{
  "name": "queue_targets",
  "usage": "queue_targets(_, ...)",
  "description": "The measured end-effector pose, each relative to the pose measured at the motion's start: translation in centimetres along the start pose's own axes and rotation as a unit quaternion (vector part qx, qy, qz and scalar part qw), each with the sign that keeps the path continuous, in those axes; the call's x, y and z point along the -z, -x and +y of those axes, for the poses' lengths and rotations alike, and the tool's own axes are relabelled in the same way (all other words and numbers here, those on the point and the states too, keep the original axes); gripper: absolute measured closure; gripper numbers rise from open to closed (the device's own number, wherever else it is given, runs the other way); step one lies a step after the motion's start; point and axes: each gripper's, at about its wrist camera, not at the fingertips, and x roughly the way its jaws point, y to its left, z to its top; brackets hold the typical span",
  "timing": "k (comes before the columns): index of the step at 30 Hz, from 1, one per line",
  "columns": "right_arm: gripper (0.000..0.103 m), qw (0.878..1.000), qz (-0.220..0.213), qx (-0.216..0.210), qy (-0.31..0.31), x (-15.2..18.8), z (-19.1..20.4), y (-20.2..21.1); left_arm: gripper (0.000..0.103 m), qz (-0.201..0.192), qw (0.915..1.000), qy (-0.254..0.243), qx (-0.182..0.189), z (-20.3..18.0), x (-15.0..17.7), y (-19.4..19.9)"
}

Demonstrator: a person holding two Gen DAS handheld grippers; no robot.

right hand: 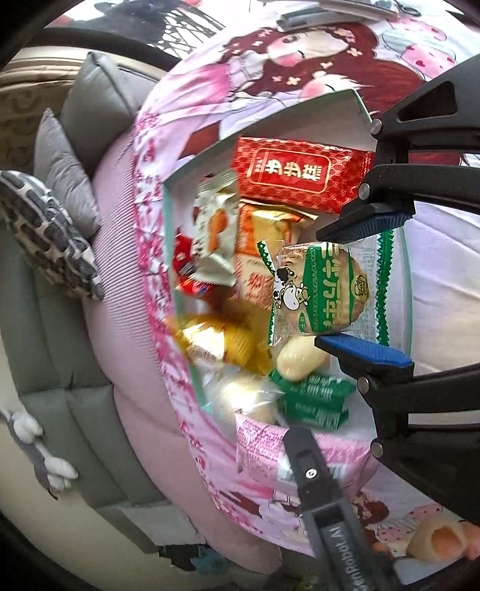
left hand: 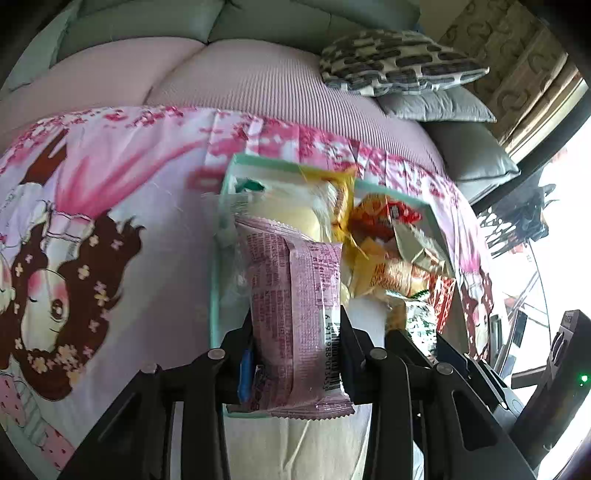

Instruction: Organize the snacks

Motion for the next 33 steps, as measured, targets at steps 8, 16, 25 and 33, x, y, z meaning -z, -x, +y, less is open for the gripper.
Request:
queue_targets(8,0.044,1.0,-0.002,0.005,-0.001,0.8,0.1,0.4,0.033,-0.01,0.9997,0.025,0.0,0.5,1.2,1.6)
queue_targets(16,0.027,1.0,-0.019,0.007,0.024,2.5,2.3,2.9,0.017,-0.071,0.9876,0.018,-0.139,3.4,4.0,5.2)
queue_targets(25,0.012,0.999,-0.023,0.004,0.029,4.1,4.4,3.1,0.01,-0.079,0.9761,0.014,-0.202,5.8,6.5,6.0)
queue_targets(33,0.0,0.999,-0.031,0.001,0.028,4.2,4.6,3.1,0.011,-0.069,0.9675,0.023,-0.242,6.4,6.8,5.2)
